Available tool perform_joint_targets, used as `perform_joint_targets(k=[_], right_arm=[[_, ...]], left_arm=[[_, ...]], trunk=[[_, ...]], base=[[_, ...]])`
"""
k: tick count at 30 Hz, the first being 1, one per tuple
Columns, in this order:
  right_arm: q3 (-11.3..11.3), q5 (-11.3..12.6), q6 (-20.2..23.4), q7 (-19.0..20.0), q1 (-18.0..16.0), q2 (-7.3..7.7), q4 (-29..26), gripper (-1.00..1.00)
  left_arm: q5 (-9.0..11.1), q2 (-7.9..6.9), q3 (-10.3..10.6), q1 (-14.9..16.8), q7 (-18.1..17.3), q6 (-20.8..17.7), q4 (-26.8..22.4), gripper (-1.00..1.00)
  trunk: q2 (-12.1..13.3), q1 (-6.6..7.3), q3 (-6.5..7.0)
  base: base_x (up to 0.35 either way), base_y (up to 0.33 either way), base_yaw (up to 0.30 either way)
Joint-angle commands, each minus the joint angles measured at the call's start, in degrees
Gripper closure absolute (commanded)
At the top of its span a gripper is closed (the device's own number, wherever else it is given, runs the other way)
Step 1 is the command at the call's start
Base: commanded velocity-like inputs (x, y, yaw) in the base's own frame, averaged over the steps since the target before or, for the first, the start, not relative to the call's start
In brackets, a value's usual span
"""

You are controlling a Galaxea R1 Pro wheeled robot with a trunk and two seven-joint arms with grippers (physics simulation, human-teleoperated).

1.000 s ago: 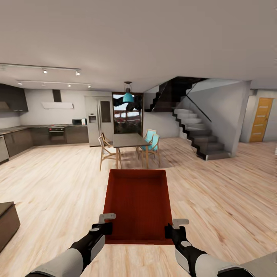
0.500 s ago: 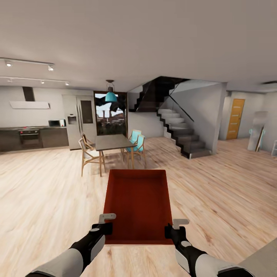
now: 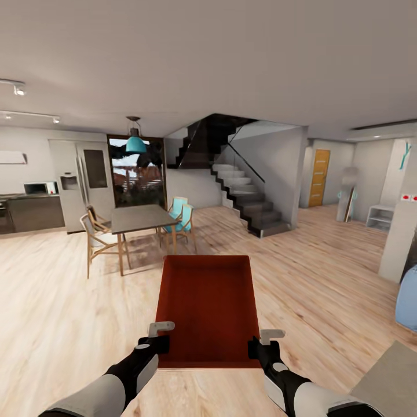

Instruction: Move the two storage containers from the living room to the garage. In the garage, place one container on the floor and stack the other container on top of it (either order is fine).

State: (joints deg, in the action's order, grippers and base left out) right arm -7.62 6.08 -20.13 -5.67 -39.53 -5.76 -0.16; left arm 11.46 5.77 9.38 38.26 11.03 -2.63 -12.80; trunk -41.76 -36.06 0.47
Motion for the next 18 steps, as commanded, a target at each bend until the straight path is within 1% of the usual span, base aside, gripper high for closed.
perform_joint_targets(k=[1,13,18], right_arm=[[0.5,0.86,-0.24,0.05,0.05,-0.02,0.16,1.0],[0.5,0.82,-0.19,0.05,0.06,-0.04,0.16,1.0],[0.5,0.82,-0.19,0.05,0.06,0.02,0.16,1.0]], left_arm=[[-0.74,-1.65,-4.52,0.06,0.92,3.52,-0.3,1.0],[-0.73,-1.64,-4.51,0.06,0.92,3.55,-0.3,1.0],[-0.73,-1.71,-4.53,0.06,0.92,3.54,-0.3,1.0]], trunk=[[-0.02,-0.05,-0.01],[-0.02,-0.05,-0.01],[-0.02,-0.05,-0.01]], base=[[0.322,0.0,-0.281],[0.322,0.0,-0.278],[0.322,0.0,-0.097]])
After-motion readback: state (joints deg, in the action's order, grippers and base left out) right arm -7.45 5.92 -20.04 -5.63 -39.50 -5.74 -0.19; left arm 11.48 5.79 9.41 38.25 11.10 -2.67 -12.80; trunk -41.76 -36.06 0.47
